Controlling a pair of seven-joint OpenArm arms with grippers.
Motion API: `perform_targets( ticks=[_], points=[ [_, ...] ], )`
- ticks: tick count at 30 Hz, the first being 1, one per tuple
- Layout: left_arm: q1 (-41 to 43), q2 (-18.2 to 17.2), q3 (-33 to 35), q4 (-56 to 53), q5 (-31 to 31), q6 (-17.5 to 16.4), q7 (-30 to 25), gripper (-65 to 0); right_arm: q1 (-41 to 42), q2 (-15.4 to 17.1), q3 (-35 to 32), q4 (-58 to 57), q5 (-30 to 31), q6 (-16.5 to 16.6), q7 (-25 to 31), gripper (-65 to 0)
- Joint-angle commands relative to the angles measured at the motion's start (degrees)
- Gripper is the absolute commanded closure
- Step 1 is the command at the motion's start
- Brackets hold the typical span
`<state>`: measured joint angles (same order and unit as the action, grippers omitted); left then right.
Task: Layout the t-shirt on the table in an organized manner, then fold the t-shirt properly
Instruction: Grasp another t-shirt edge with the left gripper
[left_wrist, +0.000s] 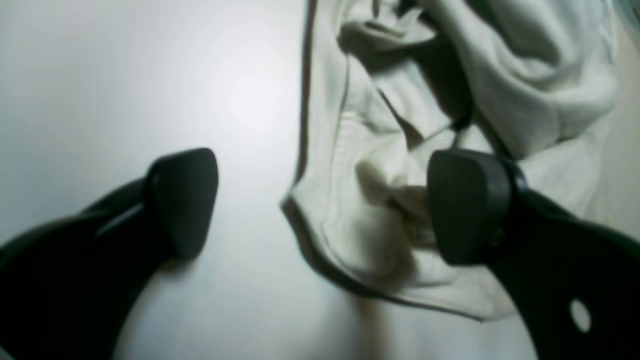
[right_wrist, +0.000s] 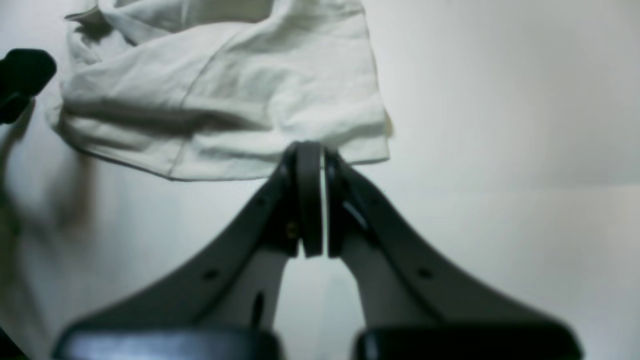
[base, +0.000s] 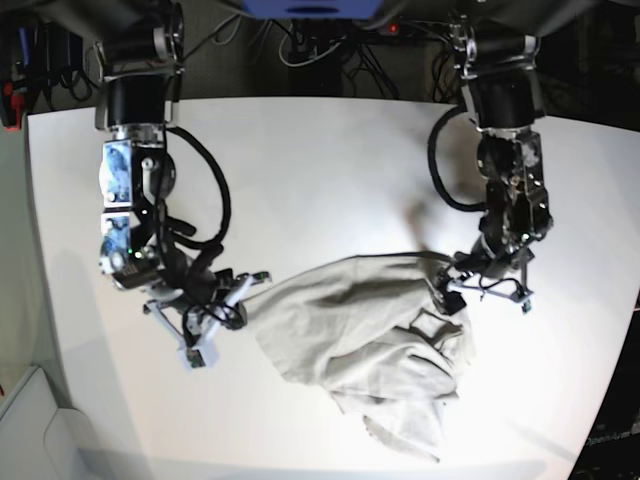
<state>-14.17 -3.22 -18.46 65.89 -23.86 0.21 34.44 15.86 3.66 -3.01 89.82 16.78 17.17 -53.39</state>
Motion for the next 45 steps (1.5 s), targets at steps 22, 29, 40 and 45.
perform_targets(
  ticks=[22, 29, 40, 45],
  points=[
    [-1.34, 0.45, 3.03, -1.32, -1.07, -0.78, -1.69, -65.0, 1.59, 0.87, 0.24, 1.21, 0.50, 0.28, 1.56, -0.1],
    [-1.34, 0.45, 3.03, -1.40, -1.24, -0.95, -1.51, -65.0, 1.59, 0.87, 0.24, 1.21, 0.50, 0.28, 1.65, -0.1],
    [1.03, -1.30, 3.38, -2.55, -9.95, -0.52, -1.51, -65.0, 1.51, 0.87, 0.24, 1.12, 0.50, 0.28, 1.65, -0.1],
    [0.94, -1.74, 3.21, -5.27, -9.95, -0.87, -1.51, -65.0, 1.42, 0.87, 0.32, 1.04, 0.50, 0.28, 1.65, -0.1]
  ],
)
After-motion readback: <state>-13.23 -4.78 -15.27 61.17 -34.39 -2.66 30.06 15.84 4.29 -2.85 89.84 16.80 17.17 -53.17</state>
